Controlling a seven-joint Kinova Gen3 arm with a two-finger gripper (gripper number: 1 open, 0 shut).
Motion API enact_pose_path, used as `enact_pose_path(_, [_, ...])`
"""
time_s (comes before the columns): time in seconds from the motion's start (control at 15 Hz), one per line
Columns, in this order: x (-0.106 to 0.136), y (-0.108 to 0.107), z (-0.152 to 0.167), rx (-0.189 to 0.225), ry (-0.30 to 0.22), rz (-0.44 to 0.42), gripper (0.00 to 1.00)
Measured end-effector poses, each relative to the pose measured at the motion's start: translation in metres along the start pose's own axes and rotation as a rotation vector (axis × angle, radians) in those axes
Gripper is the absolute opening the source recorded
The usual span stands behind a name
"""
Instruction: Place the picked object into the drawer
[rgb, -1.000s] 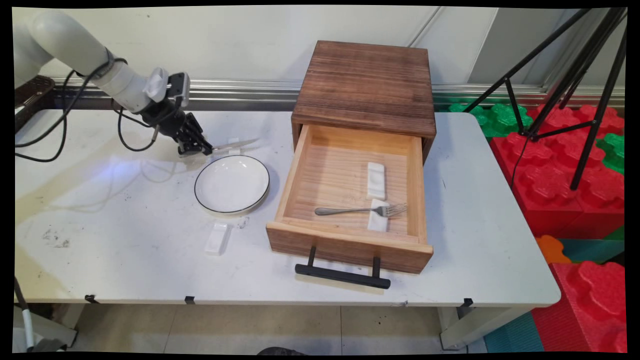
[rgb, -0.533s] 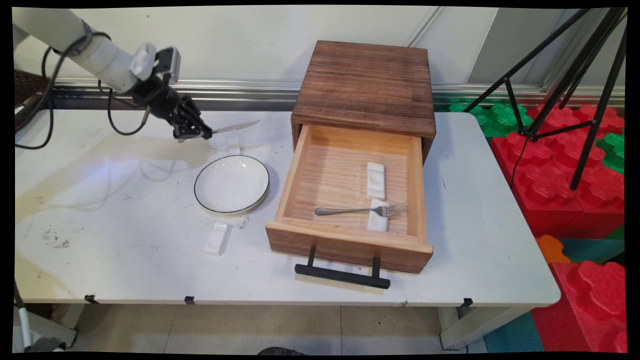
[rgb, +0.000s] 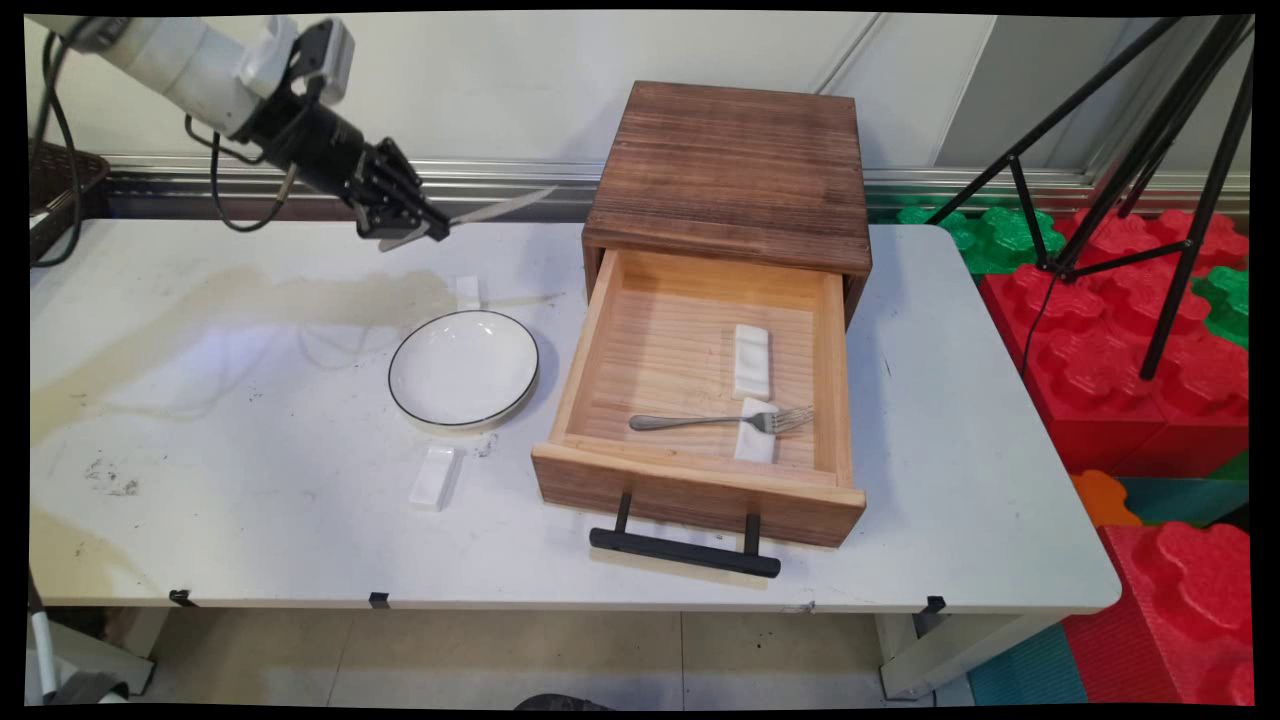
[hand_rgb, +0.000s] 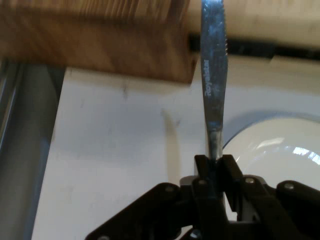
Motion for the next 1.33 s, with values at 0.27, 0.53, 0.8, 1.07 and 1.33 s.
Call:
enact_pose_path(0.27, [0.041,0.019,-0.011,-0.023,0.076,0.032,0.0])
enact_pose_path(0.53, [0.077,0.04,-0.008,-0.05,0.119,0.07,0.0])
enact_pose_path(0.8, [0.109,0.06,0.01,-0.071,0.138,0.103,0.0])
enact_pose_path(1.07, [0.142,0.074,0.04,-0.081,0.145,0.117,0.0])
enact_pose_path(1.33, [0.168,0.079,0.076,-0.084,0.134,0.116,0.0])
